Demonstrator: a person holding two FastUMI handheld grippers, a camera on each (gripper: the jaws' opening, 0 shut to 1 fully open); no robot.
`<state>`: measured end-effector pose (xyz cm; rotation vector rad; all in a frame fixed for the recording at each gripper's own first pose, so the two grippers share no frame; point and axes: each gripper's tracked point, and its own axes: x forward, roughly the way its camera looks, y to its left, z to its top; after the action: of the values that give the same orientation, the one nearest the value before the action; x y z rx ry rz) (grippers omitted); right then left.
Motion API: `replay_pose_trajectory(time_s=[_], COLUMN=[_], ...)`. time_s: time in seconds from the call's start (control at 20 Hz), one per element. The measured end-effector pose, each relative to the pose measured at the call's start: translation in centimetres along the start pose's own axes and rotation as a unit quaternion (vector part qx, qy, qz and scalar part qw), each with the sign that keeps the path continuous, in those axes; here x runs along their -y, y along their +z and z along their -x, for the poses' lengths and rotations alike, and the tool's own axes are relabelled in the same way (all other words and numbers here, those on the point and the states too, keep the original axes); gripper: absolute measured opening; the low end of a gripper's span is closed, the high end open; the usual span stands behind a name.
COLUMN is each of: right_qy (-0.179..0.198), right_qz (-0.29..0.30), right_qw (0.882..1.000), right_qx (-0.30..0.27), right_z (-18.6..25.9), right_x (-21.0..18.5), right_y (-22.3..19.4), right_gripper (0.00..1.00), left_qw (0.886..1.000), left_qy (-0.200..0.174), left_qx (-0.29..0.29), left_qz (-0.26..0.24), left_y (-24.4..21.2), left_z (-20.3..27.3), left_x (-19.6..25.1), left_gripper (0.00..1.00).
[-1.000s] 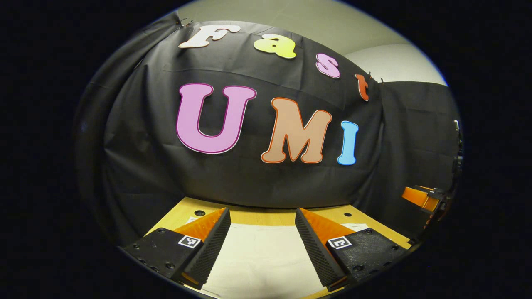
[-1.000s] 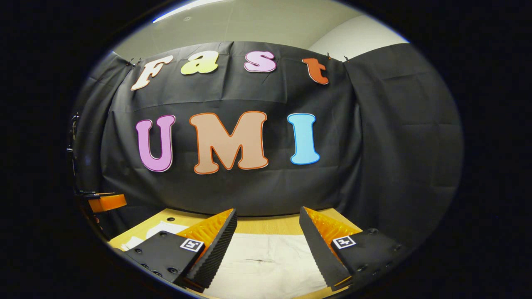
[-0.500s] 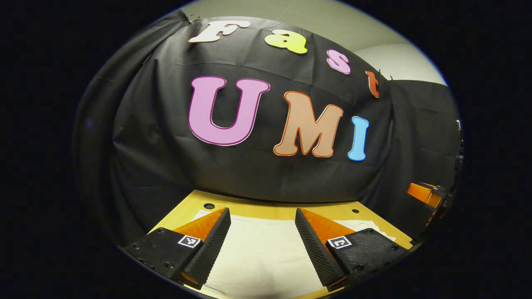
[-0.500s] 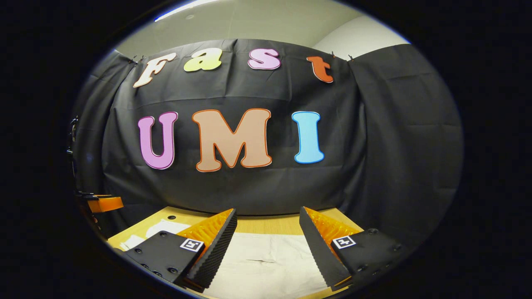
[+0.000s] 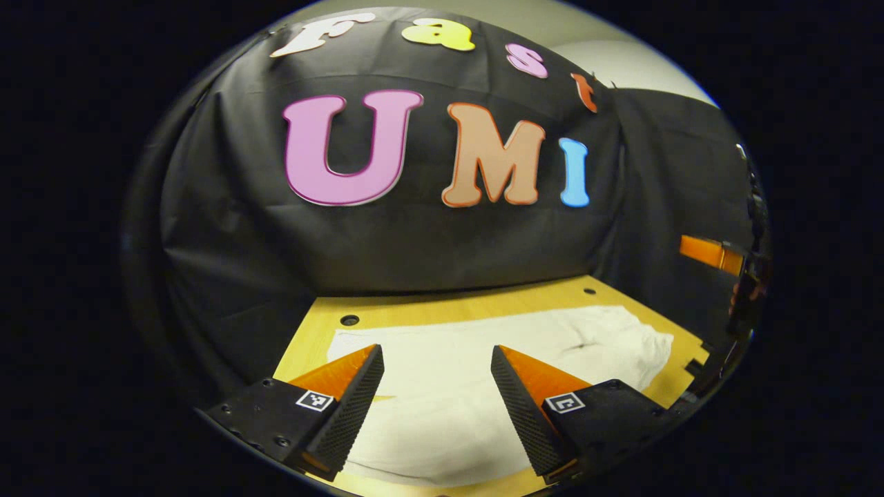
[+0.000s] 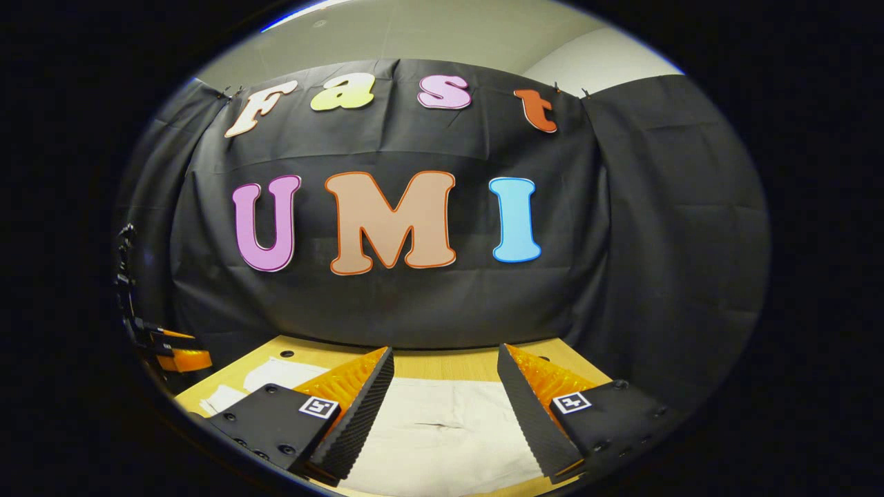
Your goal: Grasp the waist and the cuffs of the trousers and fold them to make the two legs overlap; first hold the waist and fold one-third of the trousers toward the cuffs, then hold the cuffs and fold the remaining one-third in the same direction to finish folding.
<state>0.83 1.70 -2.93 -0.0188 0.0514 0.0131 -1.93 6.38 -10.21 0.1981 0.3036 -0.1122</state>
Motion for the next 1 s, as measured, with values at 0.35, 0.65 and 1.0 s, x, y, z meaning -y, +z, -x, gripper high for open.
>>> replay_pose_trajectory(time_s=[0.35, 0.65, 1.0], right_qy=[-0.03, -0.05, -0.067], right_qz=[0.019, 0.03, 0.026], right_qw=[0.999, 0.996, 0.994], right_qx=[-0.038, -0.066, -0.083], right_z=[1.5, 2.2, 1.9], right_x=[1.0, 1.8, 2.9], right_y=[-3.0, -4.9, -6.1], right_gripper=[0.96, 0.93, 0.96], left_qw=[0.971, 0.912, 0.836], left_qy=[-0.13, -0.225, -0.293], left_qx=[-0.17, -0.285, -0.374], left_qz=[-0.105, -0.192, -0.277], left_y=[-11.6, -17.5, -20.2], left_z=[2.0, 5.5, 8.4], left_x=[-0.9, -2.6, -4.5], left_gripper=[0.96, 0.96, 0.96])
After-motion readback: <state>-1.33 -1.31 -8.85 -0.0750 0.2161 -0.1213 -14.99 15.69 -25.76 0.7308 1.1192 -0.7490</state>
